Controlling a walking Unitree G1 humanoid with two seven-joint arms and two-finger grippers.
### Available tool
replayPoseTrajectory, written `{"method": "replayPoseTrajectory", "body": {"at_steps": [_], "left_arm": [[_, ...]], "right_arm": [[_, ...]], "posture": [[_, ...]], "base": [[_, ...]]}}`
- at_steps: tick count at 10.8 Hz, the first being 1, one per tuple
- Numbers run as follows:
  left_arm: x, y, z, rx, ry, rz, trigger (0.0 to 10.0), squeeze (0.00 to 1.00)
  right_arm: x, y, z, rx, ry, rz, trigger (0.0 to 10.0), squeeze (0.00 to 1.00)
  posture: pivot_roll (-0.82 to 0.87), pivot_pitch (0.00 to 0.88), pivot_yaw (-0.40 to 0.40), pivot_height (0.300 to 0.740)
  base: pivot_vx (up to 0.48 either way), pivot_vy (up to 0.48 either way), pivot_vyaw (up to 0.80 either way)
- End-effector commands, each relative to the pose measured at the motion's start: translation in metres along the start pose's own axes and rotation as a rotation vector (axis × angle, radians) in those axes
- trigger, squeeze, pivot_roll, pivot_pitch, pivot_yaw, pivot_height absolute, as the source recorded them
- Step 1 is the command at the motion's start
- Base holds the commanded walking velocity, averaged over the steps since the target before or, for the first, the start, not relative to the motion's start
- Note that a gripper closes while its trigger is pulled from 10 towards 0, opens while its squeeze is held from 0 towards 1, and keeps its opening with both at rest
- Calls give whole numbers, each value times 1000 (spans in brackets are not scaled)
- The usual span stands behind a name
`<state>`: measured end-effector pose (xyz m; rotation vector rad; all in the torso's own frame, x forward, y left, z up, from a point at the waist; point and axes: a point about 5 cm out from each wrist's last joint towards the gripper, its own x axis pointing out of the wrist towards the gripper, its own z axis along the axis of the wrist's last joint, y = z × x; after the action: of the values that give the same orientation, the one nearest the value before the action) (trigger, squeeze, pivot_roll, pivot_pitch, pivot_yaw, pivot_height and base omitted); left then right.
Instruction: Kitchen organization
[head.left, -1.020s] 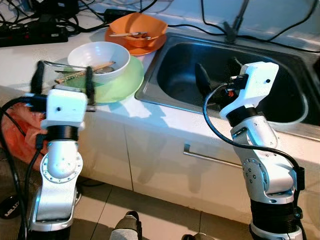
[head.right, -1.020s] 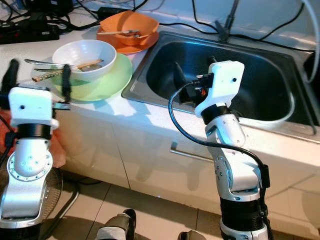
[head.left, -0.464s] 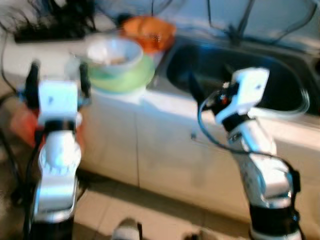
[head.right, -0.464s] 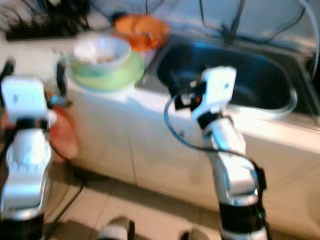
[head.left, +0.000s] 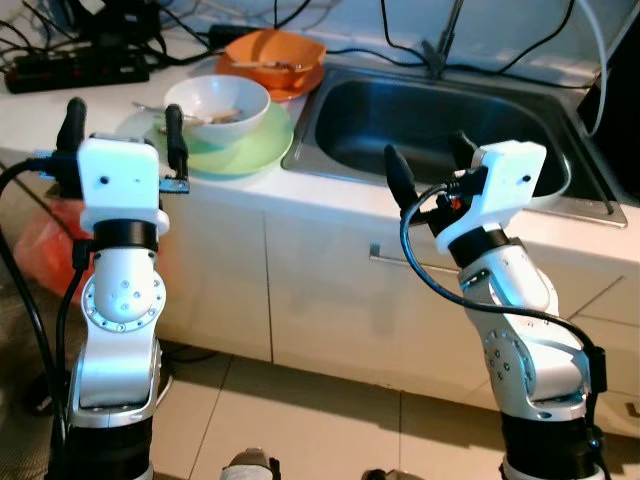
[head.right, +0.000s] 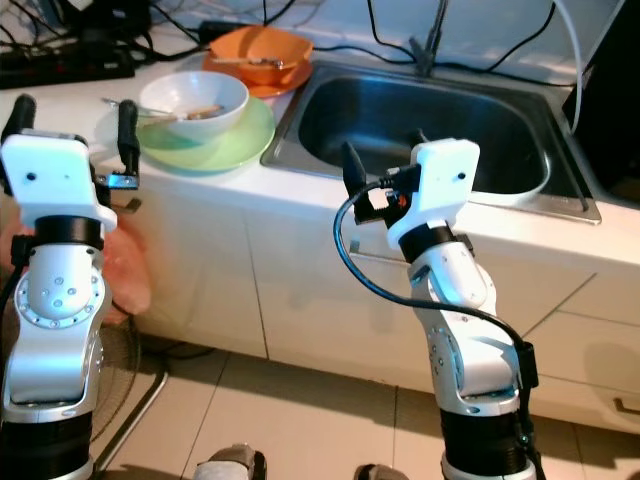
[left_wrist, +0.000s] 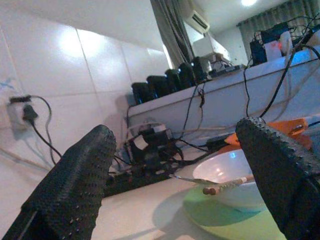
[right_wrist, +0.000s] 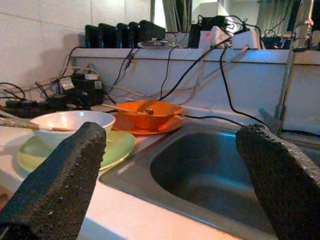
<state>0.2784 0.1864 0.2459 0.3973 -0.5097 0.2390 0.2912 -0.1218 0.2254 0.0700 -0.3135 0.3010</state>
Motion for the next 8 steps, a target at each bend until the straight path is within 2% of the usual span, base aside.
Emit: {"method": "replayPoseTrajectory", "body": {"at_steps": [1, 2, 4, 6, 8], "left_arm": [[3, -5, 15, -1, -74, -25, 10000, 0], [5, -9, 17, -12, -89, -40, 10000, 0], [14, -28, 27, -97, -114, -73, 10000, 0], [27, -30, 41, -154, -152, -64, 10000, 0], [32, -34, 36, -178, -137, -83, 10000, 0]], "right_arm": [[2, -5, 9, -22, -40, -23, 10000, 0], [3, -6, 11, -23, -49, -31, 10000, 0], [6, -11, 17, -31, -81, -81, 10000, 0], [10, -16, 26, -31, -113, -117, 10000, 0], [11, -24, 31, -45, -137, -159, 10000, 0]], "posture": [[87, 122, -17, 740], [85, 118, -16, 740], [72, 99, -8, 740], [54, 82, 0, 740], [46, 65, 11, 740]], "base": [[0, 0, 0], [0, 0, 0], [0, 0, 0], [0, 0, 0], [0, 0, 0]]}}
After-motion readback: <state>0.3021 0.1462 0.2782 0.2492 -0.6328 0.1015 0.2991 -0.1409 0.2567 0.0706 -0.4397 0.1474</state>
